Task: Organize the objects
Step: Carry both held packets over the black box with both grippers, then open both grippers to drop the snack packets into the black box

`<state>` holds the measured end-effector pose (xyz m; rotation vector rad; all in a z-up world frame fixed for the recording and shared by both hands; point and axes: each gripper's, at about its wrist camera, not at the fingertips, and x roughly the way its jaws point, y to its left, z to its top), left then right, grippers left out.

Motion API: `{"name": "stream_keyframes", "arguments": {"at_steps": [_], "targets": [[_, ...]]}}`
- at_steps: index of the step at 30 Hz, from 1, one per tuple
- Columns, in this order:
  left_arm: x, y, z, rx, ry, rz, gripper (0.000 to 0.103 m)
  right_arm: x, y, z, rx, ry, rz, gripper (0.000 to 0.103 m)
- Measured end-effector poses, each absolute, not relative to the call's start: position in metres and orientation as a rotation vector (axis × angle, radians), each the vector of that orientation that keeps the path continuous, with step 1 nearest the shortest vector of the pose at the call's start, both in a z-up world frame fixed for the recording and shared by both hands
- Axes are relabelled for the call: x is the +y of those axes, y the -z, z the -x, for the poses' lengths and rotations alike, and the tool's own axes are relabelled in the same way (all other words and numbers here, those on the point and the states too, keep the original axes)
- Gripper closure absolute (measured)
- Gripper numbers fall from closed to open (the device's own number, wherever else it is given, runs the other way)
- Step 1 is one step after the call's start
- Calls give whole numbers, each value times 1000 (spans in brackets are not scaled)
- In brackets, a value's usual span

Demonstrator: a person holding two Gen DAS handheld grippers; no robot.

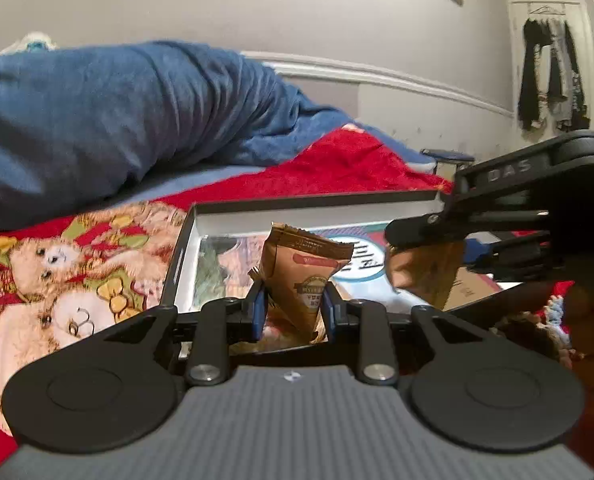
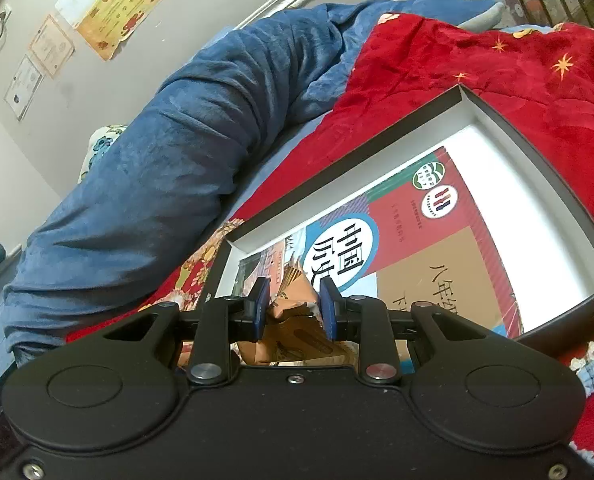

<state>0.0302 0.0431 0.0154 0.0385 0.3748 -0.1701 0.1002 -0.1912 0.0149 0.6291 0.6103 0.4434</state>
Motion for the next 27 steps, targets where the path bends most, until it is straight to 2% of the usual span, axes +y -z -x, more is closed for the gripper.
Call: {"name": "stream_keyframes", "arguments": {"at_steps": [27], "targets": [[49,-10,-42,439,124,-28,66,-183,-12,-111,639,-491,-549,76]]}}
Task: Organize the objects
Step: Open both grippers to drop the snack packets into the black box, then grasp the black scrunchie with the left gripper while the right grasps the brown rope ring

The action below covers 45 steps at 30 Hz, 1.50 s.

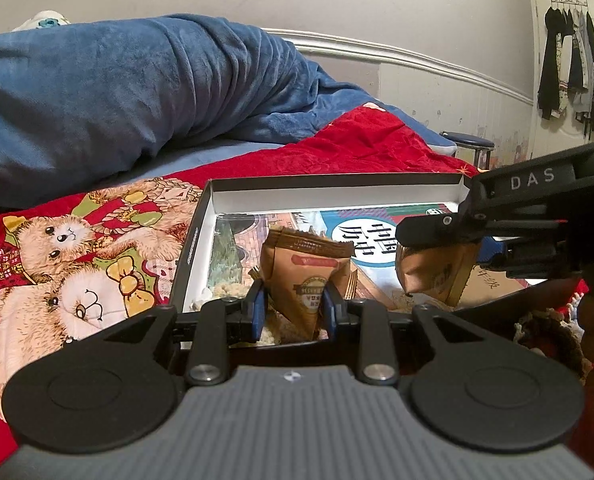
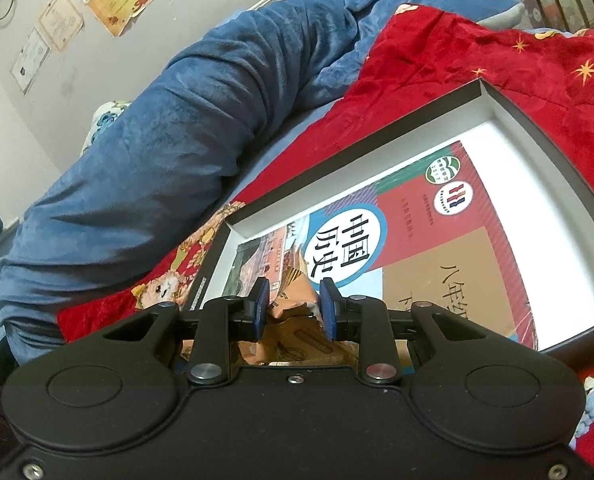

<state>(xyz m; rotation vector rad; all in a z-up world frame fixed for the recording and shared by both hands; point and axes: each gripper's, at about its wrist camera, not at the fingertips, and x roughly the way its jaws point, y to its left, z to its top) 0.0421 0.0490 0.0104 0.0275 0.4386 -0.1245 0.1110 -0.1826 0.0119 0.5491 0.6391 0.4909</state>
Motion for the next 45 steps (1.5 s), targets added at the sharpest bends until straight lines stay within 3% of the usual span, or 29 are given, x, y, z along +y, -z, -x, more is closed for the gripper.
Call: {"name": "stream_keyframes", "arguments": {"at_steps": [4,9,12,15,18,32,45], "targets": [[51,-11,-44,445,123,-18,49,-178,-13,-110,648,-499,-519,76],[50,-12,-42,426,122,-27,38,-175,-13,-109,648,-499,-509,74],[49,-14,-38,396,122,-29,25,-176,-13,-109,645,-501,-515,75],[47,-16,-30,348,120,-43,23,-177,-13,-109,642,-504,-521,73],[44,-19,-21,294,112,-62,19,-181,-15,-106,624,-510,-535,58],[6,-32,43,67,239,-183,9,-221,-45,-62,488,-445,-658,41],[5,-51,38,406,288,19,9,-212,-64,-46,477,-413,-520,42]]}}
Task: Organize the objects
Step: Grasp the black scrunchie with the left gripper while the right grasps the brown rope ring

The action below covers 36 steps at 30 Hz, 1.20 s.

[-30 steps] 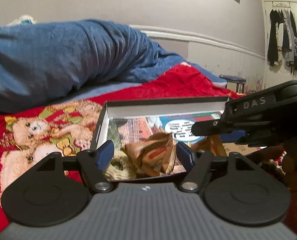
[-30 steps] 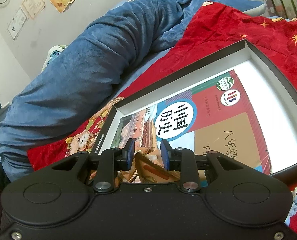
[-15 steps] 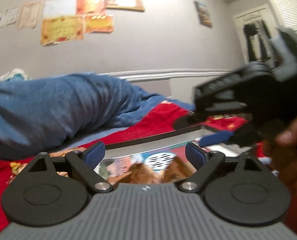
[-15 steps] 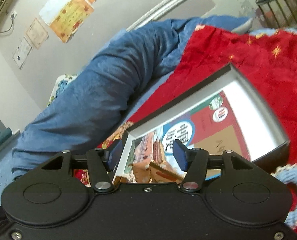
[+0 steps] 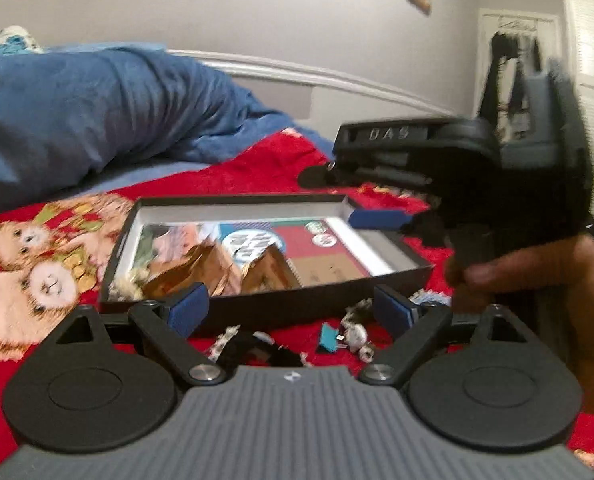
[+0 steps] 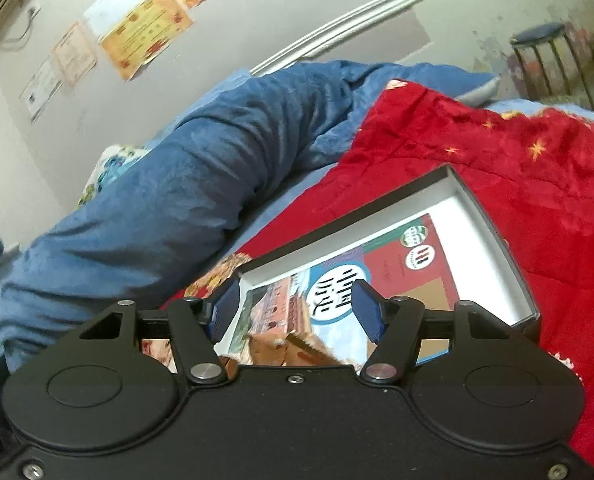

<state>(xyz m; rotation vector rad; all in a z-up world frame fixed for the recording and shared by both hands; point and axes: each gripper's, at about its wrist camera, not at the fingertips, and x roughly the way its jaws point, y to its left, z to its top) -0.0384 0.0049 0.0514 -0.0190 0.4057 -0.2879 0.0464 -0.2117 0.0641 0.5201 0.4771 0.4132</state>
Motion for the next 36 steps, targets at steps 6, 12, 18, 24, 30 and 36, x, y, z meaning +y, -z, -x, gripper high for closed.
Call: {"name": "stream_keyframes", "arguments": {"at_steps": [6,12,18,24,30,36], "targets": [[-5,-36,41,416,261,-43,9,-209,-67,-32,514,-378,-452,42],[-6,-23,26,483,219,-66,10,-217,-58,-22,581,-384,-443,42],[-7,-12,11,575,220,-70,22,-231,-52,-9,629,-371,-457,42],[-7,-5,6,616,213,-80,46,-232,-40,-6,711,-379,-422,42],[-5,-5,8,619,227,-62,77,-225,-36,-1,739,-410,-385,53],[-9,-7,15,570,197,-89,88,-219,-32,-6,770,-422,-377,57]]}}
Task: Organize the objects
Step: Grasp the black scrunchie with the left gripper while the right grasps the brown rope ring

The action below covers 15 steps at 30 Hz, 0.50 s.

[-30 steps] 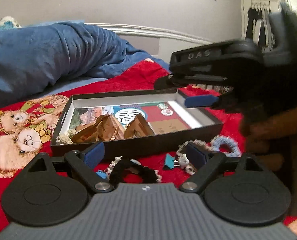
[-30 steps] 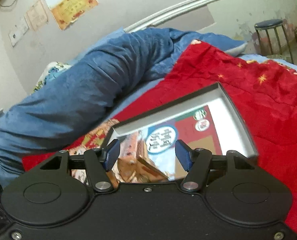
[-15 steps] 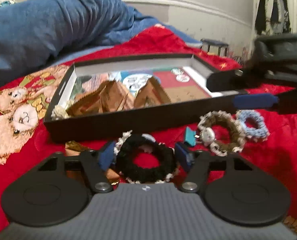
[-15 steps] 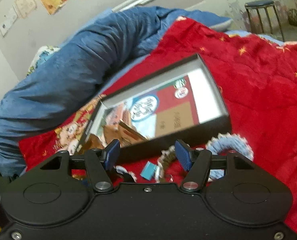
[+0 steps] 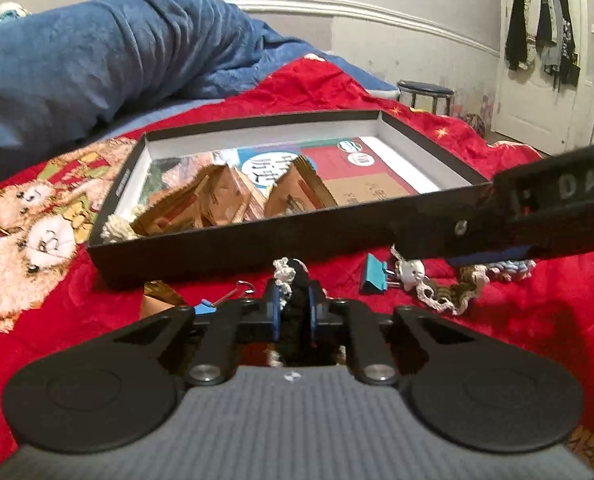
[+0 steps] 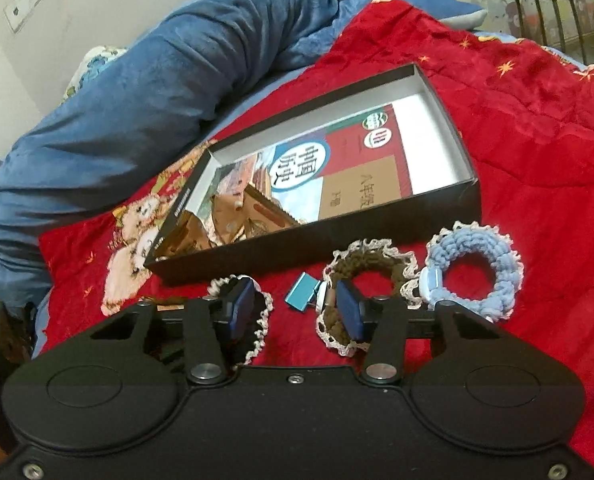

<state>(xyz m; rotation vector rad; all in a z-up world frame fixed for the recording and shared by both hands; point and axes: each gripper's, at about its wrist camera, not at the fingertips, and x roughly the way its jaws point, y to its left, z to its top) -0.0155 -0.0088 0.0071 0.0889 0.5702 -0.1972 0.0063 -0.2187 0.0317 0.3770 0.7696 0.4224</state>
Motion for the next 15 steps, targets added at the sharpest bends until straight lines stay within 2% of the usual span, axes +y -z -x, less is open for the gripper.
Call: {"name": "stream_keyframes", "arguments": {"at_steps": [8,15], "targets": [[-10,-6,14,581,208,-95,87,-211,-17,-20,834,-398,-339,63],[-9,-7,16,574,212,-92,88,-209,-10,-27,835,-389,-339,89]]}}
